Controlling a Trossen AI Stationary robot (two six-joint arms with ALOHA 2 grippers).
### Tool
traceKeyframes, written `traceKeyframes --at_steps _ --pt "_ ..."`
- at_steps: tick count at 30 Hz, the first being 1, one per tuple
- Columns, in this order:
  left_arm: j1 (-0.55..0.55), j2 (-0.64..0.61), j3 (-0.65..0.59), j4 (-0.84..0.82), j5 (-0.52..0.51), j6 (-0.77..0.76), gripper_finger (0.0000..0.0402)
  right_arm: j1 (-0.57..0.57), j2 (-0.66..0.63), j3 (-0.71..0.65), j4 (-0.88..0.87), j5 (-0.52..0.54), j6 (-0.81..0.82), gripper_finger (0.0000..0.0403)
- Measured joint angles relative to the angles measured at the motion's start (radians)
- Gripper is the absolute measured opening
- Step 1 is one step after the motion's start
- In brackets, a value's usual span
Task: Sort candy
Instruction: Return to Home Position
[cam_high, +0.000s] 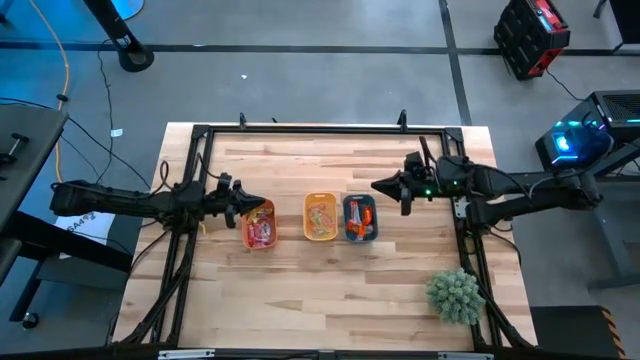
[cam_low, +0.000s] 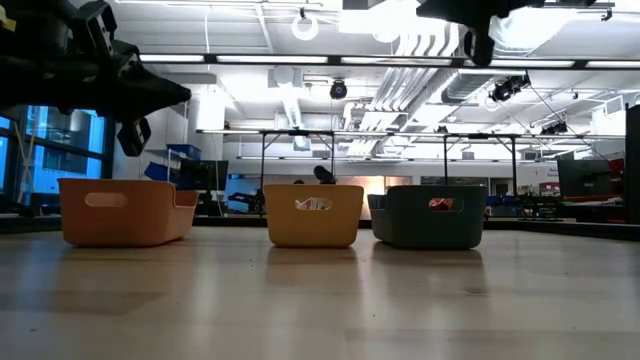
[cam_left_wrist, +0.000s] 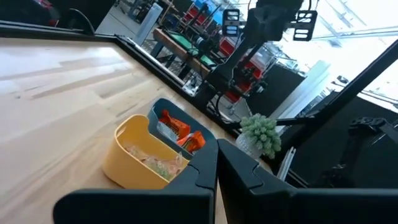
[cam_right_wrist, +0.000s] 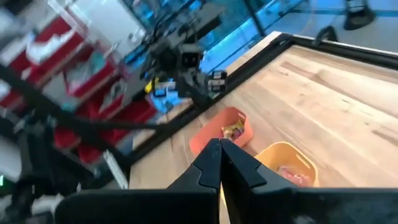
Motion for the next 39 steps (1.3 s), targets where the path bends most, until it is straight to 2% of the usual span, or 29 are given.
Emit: traceKeyframes --at_steps 7,11,14,16,20,23,25,27,30,33,39 --pt "0.0 0.0 0.0 -0.001 0.0 0.001 0.0 -0.177 -0.049 -0.001 -0.039 -0.334 -0.192 0.0" --pt "0.0 0.0 0.0 -0.001 -0.001 0.001 0.0 -0.239 -0.129 -0.001 -0.143 -0.418 -0.292 0.0" --pt "0.0 0.0 0.0 -0.001 -0.001 0.002 0.0 -0.267 -0.196 -0.004 -0.208 -0.425 -0.338 0.0" --pt "0.0 0.0 0.0 -0.001 -0.001 0.002 0.0 -0.272 -0.252 -0.057 -0.152 -0.425 -0.321 0.0" --pt "0.0 0.0 0.0 -0.001 -0.001 0.002 0.0 -0.253 -0.405 -0.312 0.147 -0.424 -0.136 0.0" --pt "0.0 0.0 0.0 -0.001 -0.001 0.002 0.0 -0.226 -0.502 -0.512 0.389 -0.38 0.03 0.0" --pt "0.0 0.0 0.0 -0.001 -0.001 0.002 0.0 -0.206 -0.54 -0.598 0.513 -0.333 0.062 0.0" --pt "0.0 -0.005 0.0 -0.004 -0.001 0.002 0.0 -0.187 -0.562 -0.647 0.565 -0.301 0.03 0.0" --pt "0.0 -0.04 0.0 -0.023 -0.001 0.002 0.0 -0.171 -0.567 -0.695 0.56 -0.285 -0.079 0.0" --pt "0.005 -0.119 0.0 -0.117 -0.003 0.002 0.0 -0.169 -0.566 -0.728 0.553 -0.286 -0.164 0.0" --pt "0.035 -0.313 0.001 -0.498 0.0 0.001 0.0 -0.171 -0.564 -0.725 0.327 -0.285 -0.177 0.0"
